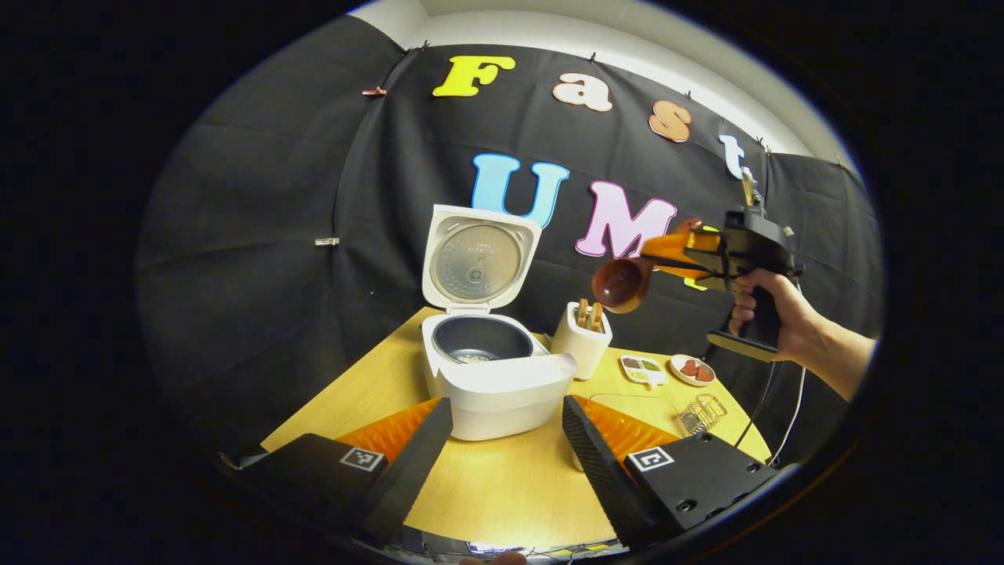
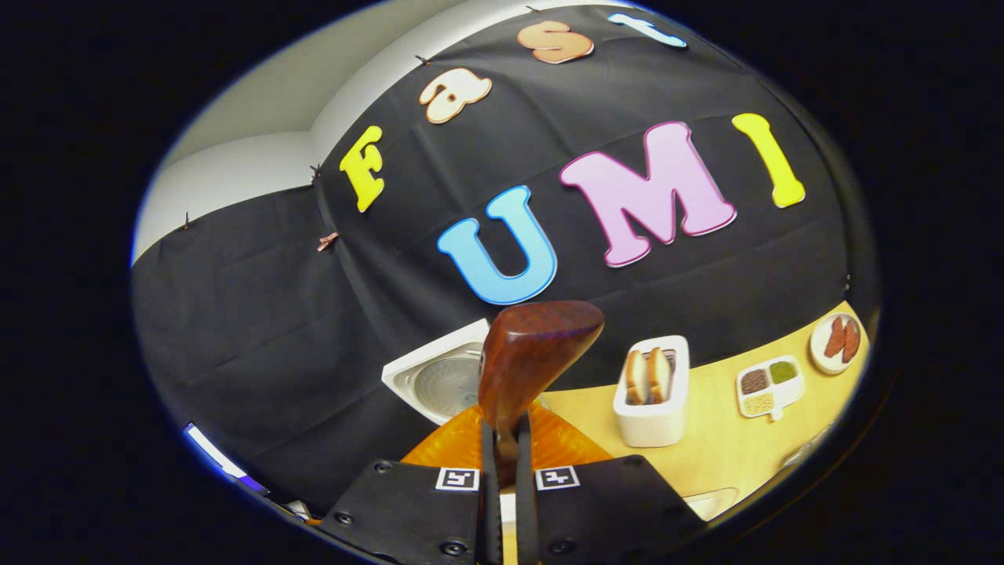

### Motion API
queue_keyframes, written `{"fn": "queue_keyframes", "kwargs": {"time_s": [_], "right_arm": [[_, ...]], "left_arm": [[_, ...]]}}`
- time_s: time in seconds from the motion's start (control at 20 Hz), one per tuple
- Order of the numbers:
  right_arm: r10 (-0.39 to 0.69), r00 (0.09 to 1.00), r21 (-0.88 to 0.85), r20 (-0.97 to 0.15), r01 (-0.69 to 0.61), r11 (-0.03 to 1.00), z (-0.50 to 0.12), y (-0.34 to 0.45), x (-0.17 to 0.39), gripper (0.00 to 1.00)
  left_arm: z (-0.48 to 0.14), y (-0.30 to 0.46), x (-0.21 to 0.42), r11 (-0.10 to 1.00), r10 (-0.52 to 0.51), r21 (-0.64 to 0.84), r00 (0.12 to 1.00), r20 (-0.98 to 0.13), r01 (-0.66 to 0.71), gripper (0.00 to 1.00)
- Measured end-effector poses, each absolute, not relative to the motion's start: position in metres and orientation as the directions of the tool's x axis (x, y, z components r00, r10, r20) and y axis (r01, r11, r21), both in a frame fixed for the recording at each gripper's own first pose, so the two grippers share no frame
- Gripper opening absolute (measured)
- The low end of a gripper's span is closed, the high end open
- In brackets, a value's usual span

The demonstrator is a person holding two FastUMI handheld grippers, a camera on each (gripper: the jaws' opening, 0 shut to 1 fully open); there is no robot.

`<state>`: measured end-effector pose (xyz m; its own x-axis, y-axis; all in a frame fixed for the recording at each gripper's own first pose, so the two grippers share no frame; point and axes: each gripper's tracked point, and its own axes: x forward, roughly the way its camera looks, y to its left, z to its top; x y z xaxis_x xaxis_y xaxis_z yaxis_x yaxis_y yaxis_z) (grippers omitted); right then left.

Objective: Close the left gripper, press the button to open the rice cooker; take a wooden spoon from the chopstick holder with the right hand, scoop a spoonful of rice and pour it into the rice cooker, then put the wooden spoon back into the chopstick holder.

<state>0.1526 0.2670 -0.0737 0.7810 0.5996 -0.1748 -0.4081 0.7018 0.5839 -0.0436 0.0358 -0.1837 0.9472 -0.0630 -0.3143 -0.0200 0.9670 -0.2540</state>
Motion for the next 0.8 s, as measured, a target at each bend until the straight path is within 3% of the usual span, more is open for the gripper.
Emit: {"fn": "queue_keyframes", "kwargs": {"time_s": [0.35, 0.8], "right_arm": [[0.456, 0.864, 0.551, -0.212, -0.280, 0.786, -0.088, 0.124, 0.150, 0.11], [0.286, 0.853, 0.395, -0.437, -0.103, 0.913, -0.214, -0.026, 0.148, 0.12]], "left_arm": [[-0.167, 0.012, -0.037, 0.972, -0.087, -0.235, 0.950, -0.301, 0.014, 0.97], [-0.146, 0.005, -0.023, 0.981, -0.018, -0.191, 0.955, -0.294, -0.040, 0.97]]}}
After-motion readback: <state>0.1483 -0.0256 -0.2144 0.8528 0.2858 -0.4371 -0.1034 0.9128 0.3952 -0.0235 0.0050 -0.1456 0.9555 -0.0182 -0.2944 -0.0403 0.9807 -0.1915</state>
